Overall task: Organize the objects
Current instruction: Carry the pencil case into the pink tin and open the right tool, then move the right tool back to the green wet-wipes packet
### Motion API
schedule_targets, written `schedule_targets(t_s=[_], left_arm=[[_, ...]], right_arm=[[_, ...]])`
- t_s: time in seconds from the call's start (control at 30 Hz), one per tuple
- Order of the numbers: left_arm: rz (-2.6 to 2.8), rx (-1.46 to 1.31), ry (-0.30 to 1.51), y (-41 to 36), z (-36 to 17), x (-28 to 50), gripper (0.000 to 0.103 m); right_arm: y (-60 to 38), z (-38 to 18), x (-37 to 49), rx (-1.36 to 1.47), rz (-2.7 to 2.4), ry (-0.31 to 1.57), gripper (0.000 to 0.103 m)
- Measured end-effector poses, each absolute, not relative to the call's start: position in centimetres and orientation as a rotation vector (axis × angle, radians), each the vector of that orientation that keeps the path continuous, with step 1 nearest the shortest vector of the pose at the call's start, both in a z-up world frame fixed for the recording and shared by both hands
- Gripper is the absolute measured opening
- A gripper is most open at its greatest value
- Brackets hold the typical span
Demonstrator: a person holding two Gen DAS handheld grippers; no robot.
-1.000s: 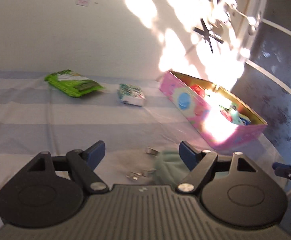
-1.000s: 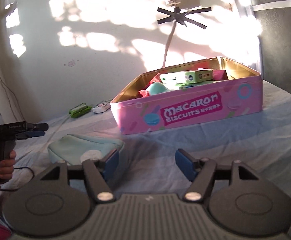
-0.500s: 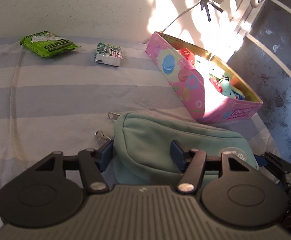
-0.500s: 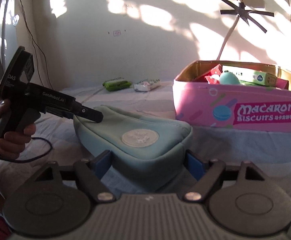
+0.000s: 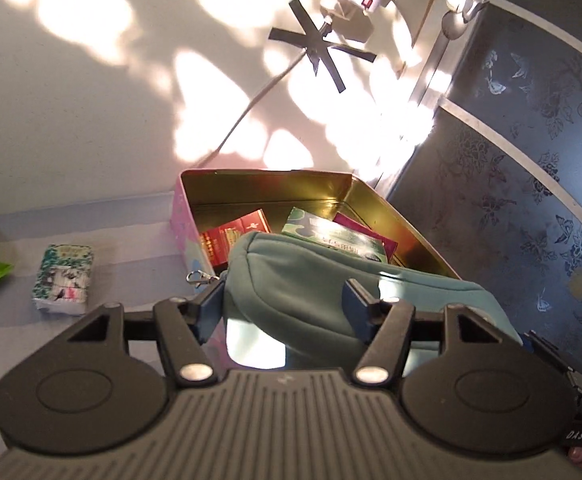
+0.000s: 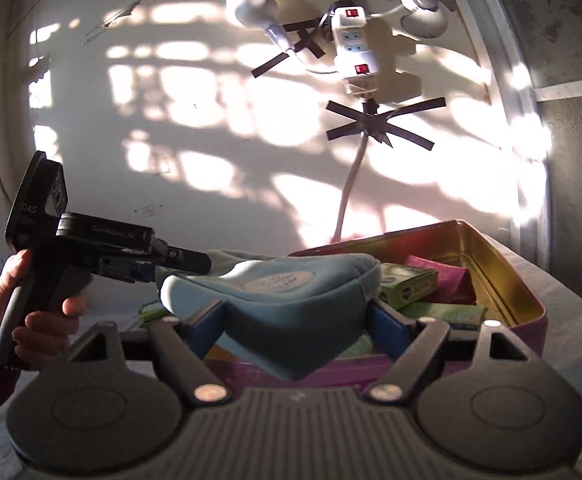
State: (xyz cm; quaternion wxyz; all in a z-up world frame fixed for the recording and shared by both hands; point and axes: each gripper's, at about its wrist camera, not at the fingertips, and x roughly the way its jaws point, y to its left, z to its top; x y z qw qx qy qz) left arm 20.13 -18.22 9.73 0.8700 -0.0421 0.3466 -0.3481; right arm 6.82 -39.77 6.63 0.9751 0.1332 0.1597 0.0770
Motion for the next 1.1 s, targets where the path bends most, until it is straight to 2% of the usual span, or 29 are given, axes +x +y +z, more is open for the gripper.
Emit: schedule_targets(t_s=[0.23,0.37,0.43,0.5,0.63,0.83,1.1], left_arm=[[-0.642,-0.02,0.796,-24.2,6.6,24.9,0.065],[-0.512,0.048,0.706,-25.9,6.3,25.8,0.067],[-0.465,0.066,0.674,-26.0,6.5,25.3,0.067],[-0.481,0.056,0.648,-25.4,7.0,24.0,0.067],[-0.536,0.067,0.552,-23.2,8.5,19.6,0.068],[-0.653,0.048,0.487,-18.5,9.2,12.7,0.072],[-0.641,0.154,0.566,-14.6,3.3,8.3,0.073]], right_arm=[[-45.0,4.2,13.5,0.345,0.114,0.475,0.078],[-44.9,4.2,17.1,0.247,0.007,0.474,0.077],[-44.5,4.4,18.7,0.201,-0.037,0.472,0.071],[-44.2,4.7,19.1,0.189,-0.049,0.459,0.076],[-43.3,5.3,16.7,0.181,-0.075,0.401,0.078],[-42.0,5.1,8.5,0.282,-0.095,0.298,0.081],[-38.7,0.0,1.5,0.395,-0.128,0.47,0.081]])
